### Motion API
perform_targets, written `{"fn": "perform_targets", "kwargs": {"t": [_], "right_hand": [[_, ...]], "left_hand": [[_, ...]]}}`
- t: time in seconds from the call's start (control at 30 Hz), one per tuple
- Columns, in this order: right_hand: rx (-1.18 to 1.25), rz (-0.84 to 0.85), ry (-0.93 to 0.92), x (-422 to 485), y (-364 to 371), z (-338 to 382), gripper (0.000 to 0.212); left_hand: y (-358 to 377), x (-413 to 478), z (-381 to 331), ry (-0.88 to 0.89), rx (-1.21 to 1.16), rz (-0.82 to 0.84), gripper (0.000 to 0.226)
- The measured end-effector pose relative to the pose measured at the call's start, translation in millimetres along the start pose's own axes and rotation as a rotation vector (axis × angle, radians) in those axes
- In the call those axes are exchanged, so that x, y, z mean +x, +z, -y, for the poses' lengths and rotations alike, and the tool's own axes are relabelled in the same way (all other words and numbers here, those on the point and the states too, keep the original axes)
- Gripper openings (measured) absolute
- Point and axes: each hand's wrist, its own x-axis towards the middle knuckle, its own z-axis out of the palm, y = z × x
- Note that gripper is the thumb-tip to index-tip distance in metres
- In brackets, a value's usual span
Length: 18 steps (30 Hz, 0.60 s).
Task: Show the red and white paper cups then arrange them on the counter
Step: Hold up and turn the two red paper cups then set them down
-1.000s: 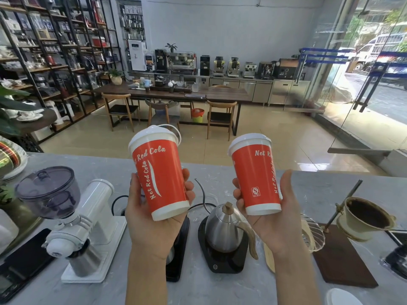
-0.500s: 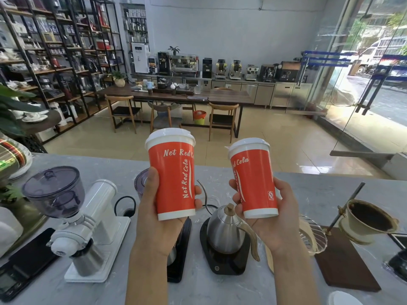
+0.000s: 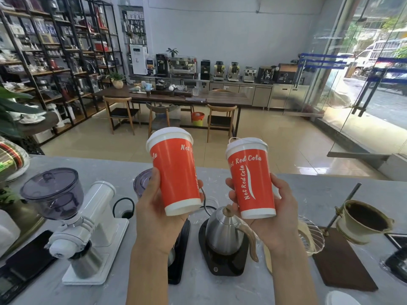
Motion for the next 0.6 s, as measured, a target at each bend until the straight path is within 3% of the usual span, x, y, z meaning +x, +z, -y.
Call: {"fn": "perform_targets", "kwargs": {"t": [0.23,0.4,0.6], "right_hand": [[-0.04,0.009,-0.033,0.1,-4.0,0.9,0.064],[-0.089,-0.011,-0.077,-0.5,-6.0,1.0,0.083],[-0.069,-0.023,-0.094,-5.7,-2.4,3.7,0.066]], "left_hand": [[-0.9,1.2,3.5,-0.013,-0.019,-0.01,0.081],[-0.5,1.0,4.4,0.002,-0.015,0.002,0.089],[-3.2,2.3,4.4,0.065,0.02,-0.01,0.083]]}}
